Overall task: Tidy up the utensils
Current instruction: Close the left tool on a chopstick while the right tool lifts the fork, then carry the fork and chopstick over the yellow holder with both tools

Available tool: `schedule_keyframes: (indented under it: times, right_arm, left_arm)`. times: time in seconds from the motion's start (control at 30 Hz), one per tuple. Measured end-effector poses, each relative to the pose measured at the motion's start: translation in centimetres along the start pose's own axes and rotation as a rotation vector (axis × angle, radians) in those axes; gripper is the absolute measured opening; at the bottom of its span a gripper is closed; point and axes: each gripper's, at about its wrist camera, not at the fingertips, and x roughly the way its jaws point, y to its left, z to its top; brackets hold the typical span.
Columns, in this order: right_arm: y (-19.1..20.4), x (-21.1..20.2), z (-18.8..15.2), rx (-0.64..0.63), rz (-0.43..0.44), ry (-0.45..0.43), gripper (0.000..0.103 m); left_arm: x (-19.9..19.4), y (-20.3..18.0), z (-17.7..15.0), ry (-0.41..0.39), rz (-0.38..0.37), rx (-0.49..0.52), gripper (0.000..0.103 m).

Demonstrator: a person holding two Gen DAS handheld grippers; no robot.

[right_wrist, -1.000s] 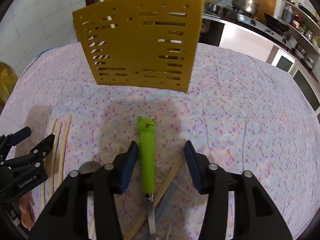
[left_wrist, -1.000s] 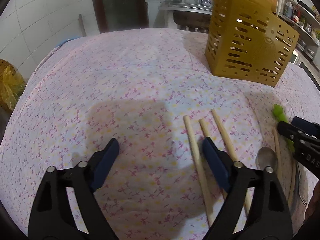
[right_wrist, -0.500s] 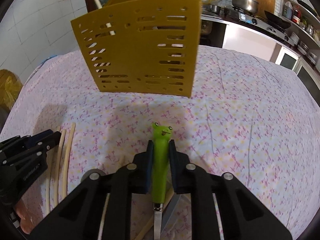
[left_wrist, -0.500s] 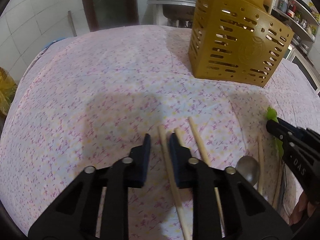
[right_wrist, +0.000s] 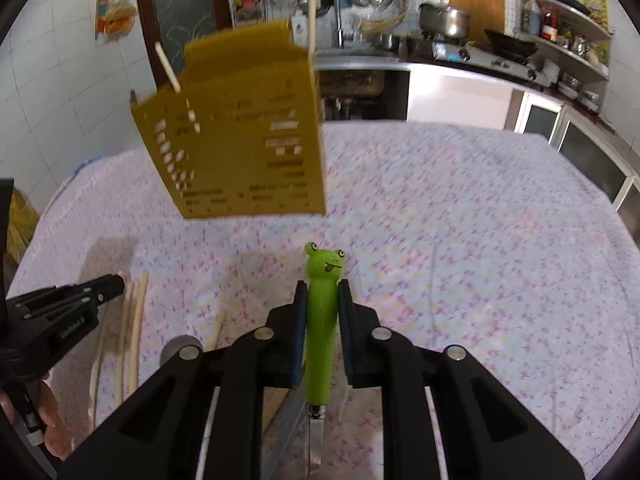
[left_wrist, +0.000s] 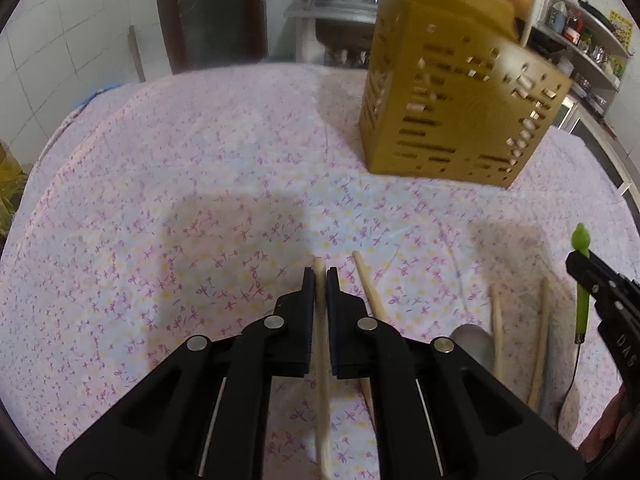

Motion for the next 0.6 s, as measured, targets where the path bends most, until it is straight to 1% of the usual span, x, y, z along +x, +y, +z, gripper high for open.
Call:
schedule_keyframes:
  times: [0.17,0.2,0.37,0.5,0.6]
  right_arm:
    - [-1.0,-2.7,0.5,0.027,-0.007,-0.087,0.015]
    - [-1.3,-3.4,0.5,0.035,-0.007,-0.107,0.015]
    - [-2.1,-5.4,0.0,0.072,-0.001,-0.172,0.015]
    - [-2.5,-6.4,-0.1,0.08,-0.003,-0.225,0.015]
    - [-2.6,-7.5,-0.3,0.09,-0.01,-0.27,0.015]
  left_arm:
    - [-3.1,-0.1,0.2,-0.095,-0.024,0.008,0.004]
    - [-4.2,0.0,0.2,-0.127,-0.028,0.014,0.004]
    - [-7.6,0.0,0.0,-0.232,-0.048,0.028,0.004]
    - [-10.5,0.1,-0.6,-0.333,-0.042,0.041,0.004]
    - [-12.2,0.4,-0.8,-0.388,-0.051,0.033,0.005]
